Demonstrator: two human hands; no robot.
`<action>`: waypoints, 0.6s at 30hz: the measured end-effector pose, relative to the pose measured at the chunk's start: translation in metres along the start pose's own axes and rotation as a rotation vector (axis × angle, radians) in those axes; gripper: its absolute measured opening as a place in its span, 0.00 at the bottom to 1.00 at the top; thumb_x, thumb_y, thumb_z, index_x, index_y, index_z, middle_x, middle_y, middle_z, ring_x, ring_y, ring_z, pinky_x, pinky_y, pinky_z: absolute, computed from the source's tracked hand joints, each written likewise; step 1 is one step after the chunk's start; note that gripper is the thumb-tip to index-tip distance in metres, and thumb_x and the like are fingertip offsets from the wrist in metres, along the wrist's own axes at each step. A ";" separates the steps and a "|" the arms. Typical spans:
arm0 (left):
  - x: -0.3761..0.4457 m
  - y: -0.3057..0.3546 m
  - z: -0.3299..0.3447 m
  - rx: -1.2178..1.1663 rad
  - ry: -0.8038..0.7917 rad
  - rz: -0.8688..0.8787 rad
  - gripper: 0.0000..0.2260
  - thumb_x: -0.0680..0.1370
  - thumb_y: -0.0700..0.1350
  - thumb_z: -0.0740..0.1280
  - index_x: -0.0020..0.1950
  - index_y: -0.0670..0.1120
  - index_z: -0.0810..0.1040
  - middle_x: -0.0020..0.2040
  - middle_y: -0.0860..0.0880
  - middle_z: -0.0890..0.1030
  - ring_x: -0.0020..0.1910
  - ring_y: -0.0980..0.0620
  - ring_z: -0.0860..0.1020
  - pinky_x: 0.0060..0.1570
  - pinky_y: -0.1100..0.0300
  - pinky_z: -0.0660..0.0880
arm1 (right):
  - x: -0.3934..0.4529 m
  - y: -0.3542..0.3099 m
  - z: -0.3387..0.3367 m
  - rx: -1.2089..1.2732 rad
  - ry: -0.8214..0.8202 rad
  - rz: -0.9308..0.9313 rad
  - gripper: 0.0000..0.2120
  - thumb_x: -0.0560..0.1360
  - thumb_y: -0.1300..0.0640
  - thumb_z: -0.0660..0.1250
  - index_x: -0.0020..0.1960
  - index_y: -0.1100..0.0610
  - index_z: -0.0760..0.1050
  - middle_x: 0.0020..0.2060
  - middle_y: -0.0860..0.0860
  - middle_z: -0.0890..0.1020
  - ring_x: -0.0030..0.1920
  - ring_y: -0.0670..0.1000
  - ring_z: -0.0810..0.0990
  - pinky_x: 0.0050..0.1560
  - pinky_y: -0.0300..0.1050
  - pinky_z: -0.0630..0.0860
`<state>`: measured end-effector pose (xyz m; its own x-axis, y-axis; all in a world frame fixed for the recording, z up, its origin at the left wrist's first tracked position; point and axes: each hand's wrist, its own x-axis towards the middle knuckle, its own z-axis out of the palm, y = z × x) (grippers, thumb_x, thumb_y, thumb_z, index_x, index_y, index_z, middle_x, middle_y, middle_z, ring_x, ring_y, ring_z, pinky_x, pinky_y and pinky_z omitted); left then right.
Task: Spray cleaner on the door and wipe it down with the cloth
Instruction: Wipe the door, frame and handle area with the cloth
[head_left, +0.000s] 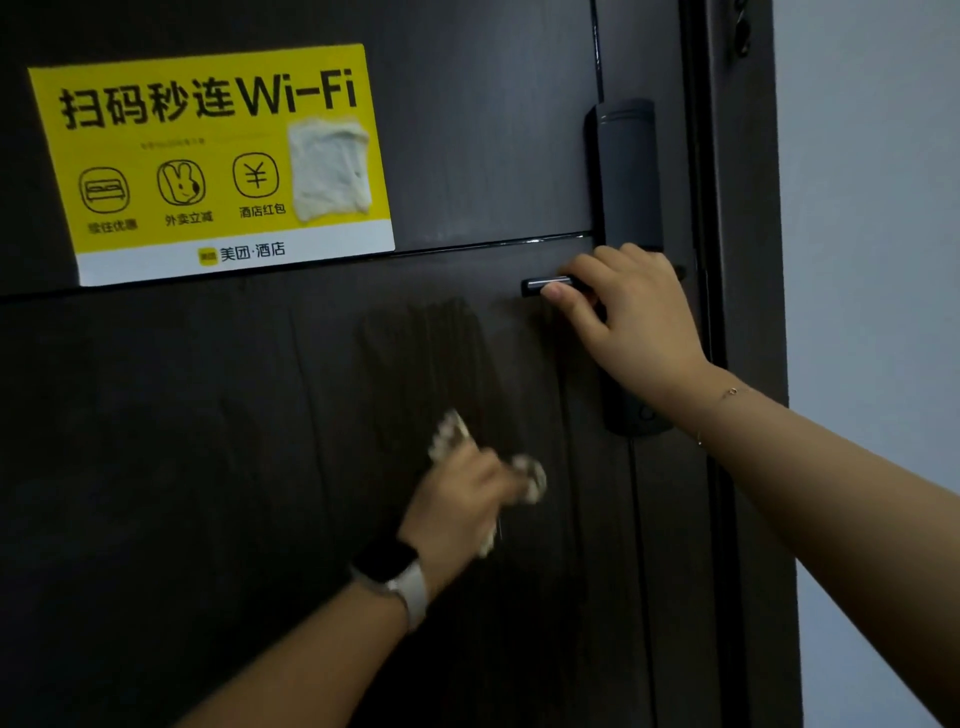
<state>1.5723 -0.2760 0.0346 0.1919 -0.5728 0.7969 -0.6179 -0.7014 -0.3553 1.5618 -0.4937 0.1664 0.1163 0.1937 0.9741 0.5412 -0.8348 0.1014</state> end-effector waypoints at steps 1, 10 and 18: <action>-0.018 0.010 0.013 -0.010 -0.061 0.038 0.11 0.73 0.37 0.62 0.48 0.46 0.83 0.40 0.48 0.78 0.41 0.51 0.70 0.43 0.57 0.70 | 0.000 0.000 0.000 0.001 -0.005 0.000 0.21 0.80 0.42 0.53 0.50 0.56 0.77 0.38 0.45 0.70 0.41 0.47 0.66 0.43 0.41 0.55; 0.071 -0.044 -0.054 0.029 0.307 -0.322 0.04 0.71 0.37 0.70 0.44 0.42 0.84 0.38 0.46 0.74 0.40 0.47 0.73 0.41 0.55 0.69 | 0.001 0.001 0.001 0.016 -0.003 0.010 0.22 0.80 0.41 0.51 0.50 0.55 0.77 0.37 0.47 0.72 0.41 0.48 0.68 0.44 0.43 0.58; -0.025 0.004 0.006 0.010 -0.084 0.123 0.08 0.75 0.42 0.64 0.44 0.48 0.84 0.38 0.50 0.78 0.41 0.54 0.70 0.51 0.56 0.72 | 0.000 -0.002 0.000 0.036 0.013 0.029 0.21 0.79 0.42 0.53 0.49 0.56 0.77 0.37 0.47 0.72 0.41 0.50 0.70 0.45 0.44 0.59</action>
<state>1.5699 -0.2672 0.0103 0.1786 -0.6882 0.7032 -0.6330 -0.6275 -0.4534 1.5606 -0.4923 0.1665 0.1215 0.1625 0.9792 0.5674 -0.8208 0.0658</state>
